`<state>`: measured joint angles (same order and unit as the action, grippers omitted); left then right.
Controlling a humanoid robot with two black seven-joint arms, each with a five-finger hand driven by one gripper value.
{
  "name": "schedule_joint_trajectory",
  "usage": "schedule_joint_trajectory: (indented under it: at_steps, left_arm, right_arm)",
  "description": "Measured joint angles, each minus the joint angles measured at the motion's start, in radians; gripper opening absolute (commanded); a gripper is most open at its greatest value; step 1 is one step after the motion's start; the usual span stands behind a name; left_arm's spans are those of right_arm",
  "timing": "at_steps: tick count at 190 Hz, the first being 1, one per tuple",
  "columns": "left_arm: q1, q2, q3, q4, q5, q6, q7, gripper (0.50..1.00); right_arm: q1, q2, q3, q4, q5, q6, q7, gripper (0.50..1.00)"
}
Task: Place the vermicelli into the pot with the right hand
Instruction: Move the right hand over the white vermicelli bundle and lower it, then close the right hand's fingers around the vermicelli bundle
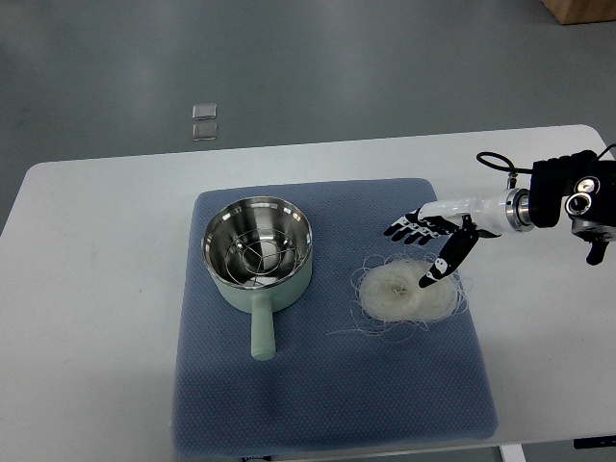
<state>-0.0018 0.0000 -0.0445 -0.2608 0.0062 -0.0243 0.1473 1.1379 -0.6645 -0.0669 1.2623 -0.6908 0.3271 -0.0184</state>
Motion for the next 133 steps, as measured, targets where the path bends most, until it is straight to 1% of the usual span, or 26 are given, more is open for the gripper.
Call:
schedule_joint_trajectory:
  at_steps: [54,85,93,100,105,106,107,108,111,112,124,125,126,127,128,129,130,131,132,133]
  left_arm:
    - [0.0,0.0,0.0,0.0,0.0,0.0,0.0,1.0]
    - [0.0,0.0,0.0,0.0,0.0,0.0,0.0,1.0]
    - [0.0,0.0,0.0,0.0,0.0,0.0,0.0,1.0]
    - [0.0,0.0,0.0,0.0,0.0,0.0,0.0,1.0]
    - [0.0,0.0,0.0,0.0,0.0,0.0,0.0,1.0]
    - [0.0,0.0,0.0,0.0,0.0,0.0,0.0,1.0]
    - [0.0,0.0,0.0,0.0,0.0,0.0,0.0,1.0]
    - [0.0,0.0,0.0,0.0,0.0,0.0,0.0,1.0]
    - [0.0,0.0,0.0,0.0,0.0,0.0,0.0,1.0]
    - [0.0,0.0,0.0,0.0,0.0,0.0,0.0,1.0]
    - [0.0,0.0,0.0,0.0,0.0,0.0,0.0,1.0]
    - [0.0,0.0,0.0,0.0,0.0,0.0,0.0,1.0]
    - [0.0,0.0,0.0,0.0,0.0,0.0,0.0,1.0]
    - [0.0,0.0,0.0,0.0,0.0,0.0,0.0,1.0]
    - [0.0,0.0,0.0,0.0,0.0,0.0,0.0,1.0]
    - [0.0,0.0,0.0,0.0,0.0,0.0,0.0,1.0]
    - [0.0,0.0,0.0,0.0,0.0,0.0,0.0,1.0]
    - [0.0,0.0,0.0,0.0,0.0,0.0,0.0,1.0]
    - [0.0,0.0,0.0,0.0,0.0,0.0,0.0,1.0]
    - [0.0,0.0,0.0,0.0,0.0,0.0,0.0,1.0]
  right_arm:
    - [-0.058,0.021,0.032,0.0,-0.022,-0.008,0.005,0.921]
    - [-0.087,0.032,0.033,-0.003,-0.071,-0.045,0.032,0.909]
    - [-0.095,0.034,0.033,-0.004,-0.08,-0.055,0.038,0.893]
    - [-0.101,0.035,0.033,-0.004,-0.084,-0.06,0.042,0.864]
    - [-0.105,0.037,0.033,-0.004,-0.087,-0.064,0.046,0.856]
    - [-0.106,0.037,0.033,-0.004,-0.088,-0.065,0.047,0.844]
    - [-0.106,0.037,0.033,-0.005,-0.088,-0.065,0.048,0.844]
    - [-0.107,0.037,0.033,-0.005,-0.089,-0.066,0.049,0.832]
    - [-0.109,0.037,0.033,-0.005,-0.09,-0.068,0.051,0.821]
    - [-0.11,0.038,0.033,-0.005,-0.091,-0.068,0.052,0.811]
    - [-0.118,0.039,0.033,-0.006,-0.104,-0.081,0.064,0.774]
    - [-0.119,0.039,0.033,-0.006,-0.106,-0.082,0.065,0.762]
    - [-0.12,0.039,0.033,-0.006,-0.107,-0.083,0.066,0.762]
    - [-0.12,0.039,0.033,-0.006,-0.109,-0.085,0.067,0.748]
    - [-0.121,0.039,0.033,-0.006,-0.111,-0.086,0.068,0.748]
    - [-0.123,0.04,0.033,-0.007,-0.114,-0.089,0.07,0.732]
    - [-0.123,0.04,0.033,-0.007,-0.116,-0.091,0.071,0.731]
    - [-0.124,0.04,0.033,-0.007,-0.118,-0.092,0.072,0.707]
    - [-0.125,0.04,0.033,-0.007,-0.119,-0.094,0.073,0.707]
    - [-0.126,0.04,0.033,-0.007,-0.121,-0.096,0.074,0.672]
